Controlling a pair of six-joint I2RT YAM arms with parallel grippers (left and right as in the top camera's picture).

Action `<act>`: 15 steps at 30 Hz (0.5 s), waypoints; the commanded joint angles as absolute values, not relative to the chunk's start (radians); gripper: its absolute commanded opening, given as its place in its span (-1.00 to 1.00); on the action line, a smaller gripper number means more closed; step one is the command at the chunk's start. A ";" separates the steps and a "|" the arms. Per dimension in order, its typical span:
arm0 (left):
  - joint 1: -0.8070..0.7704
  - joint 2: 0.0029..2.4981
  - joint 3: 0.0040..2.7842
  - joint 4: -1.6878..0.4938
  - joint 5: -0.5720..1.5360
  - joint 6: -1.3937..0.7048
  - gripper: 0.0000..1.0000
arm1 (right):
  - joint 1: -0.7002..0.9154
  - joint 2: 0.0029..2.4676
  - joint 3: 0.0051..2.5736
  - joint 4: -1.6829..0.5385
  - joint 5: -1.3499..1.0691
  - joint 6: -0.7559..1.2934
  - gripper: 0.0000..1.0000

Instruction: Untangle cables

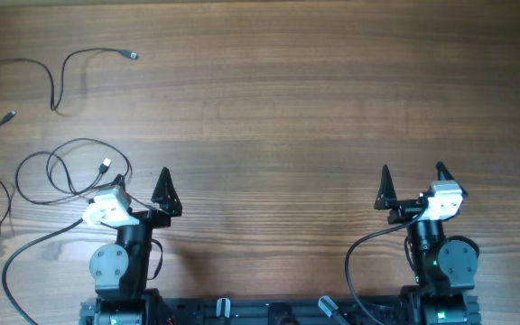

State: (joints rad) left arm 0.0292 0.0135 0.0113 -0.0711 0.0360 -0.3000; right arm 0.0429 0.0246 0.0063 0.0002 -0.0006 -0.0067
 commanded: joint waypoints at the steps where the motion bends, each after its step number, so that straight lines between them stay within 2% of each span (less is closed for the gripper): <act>1: 0.036 0.006 0.006 -0.074 0.052 -0.284 1.00 | 0.038 0.004 0.005 0.006 -0.013 -0.025 1.00; 15: 0.036 0.006 0.006 -0.074 0.052 -0.284 1.00 | 0.038 0.004 0.005 0.006 -0.013 -0.025 0.99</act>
State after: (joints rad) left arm 0.0292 0.0135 0.0116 -0.0711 0.0360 -0.3000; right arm 0.0429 0.0246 0.0063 0.0002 -0.0006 -0.0105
